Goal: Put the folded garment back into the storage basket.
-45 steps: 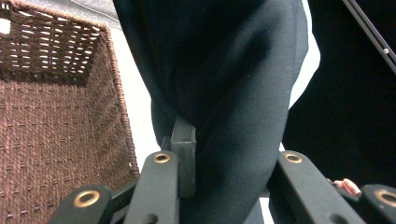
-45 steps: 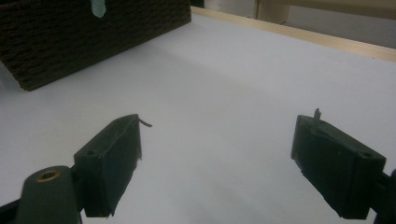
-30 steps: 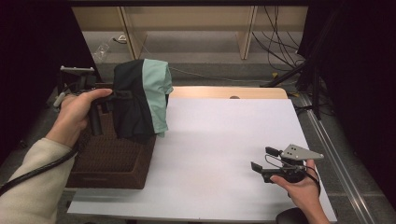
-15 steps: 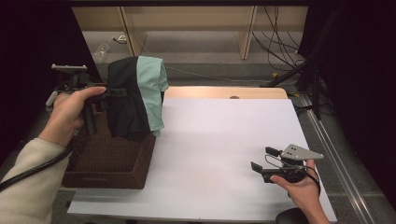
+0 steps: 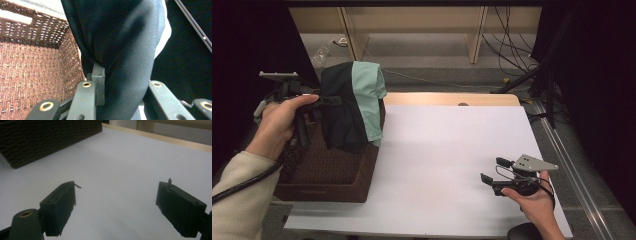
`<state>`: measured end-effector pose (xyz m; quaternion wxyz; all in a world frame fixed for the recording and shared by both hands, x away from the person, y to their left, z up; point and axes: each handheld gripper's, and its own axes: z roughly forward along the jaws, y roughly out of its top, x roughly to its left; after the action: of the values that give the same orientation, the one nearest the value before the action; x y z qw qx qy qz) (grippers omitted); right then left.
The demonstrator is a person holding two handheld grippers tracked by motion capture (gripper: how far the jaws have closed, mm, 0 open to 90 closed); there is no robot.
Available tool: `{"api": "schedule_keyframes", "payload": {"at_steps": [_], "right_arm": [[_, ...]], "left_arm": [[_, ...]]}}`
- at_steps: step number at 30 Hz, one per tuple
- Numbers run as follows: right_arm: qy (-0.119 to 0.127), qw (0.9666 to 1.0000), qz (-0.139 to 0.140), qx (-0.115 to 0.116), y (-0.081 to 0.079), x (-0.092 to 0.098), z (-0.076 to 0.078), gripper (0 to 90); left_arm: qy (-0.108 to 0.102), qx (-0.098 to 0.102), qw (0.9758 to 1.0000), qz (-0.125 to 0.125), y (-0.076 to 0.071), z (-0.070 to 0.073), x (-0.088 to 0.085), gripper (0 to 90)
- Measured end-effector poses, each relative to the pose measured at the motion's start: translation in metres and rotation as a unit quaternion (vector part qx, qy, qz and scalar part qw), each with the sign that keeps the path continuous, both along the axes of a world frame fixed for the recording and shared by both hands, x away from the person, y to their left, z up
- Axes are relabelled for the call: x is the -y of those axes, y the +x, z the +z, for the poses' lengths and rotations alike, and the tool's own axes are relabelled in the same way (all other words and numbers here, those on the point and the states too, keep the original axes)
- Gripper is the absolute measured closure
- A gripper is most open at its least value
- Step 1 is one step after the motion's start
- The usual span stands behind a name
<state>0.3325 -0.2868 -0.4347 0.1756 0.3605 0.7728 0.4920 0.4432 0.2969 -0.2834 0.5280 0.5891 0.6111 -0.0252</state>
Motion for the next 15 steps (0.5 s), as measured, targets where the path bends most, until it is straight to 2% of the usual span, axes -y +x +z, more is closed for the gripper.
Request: {"api": "schedule_keyframes", "payload": {"at_steps": [15], "right_arm": [[0.002,1.0000,-0.001,-0.001,0.0005,0.0000,-0.0004,16.9]], "left_arm": [[-0.003,-0.005,1.0000,0.007,-0.0034,-0.0038,-0.0107,70.3]]}}
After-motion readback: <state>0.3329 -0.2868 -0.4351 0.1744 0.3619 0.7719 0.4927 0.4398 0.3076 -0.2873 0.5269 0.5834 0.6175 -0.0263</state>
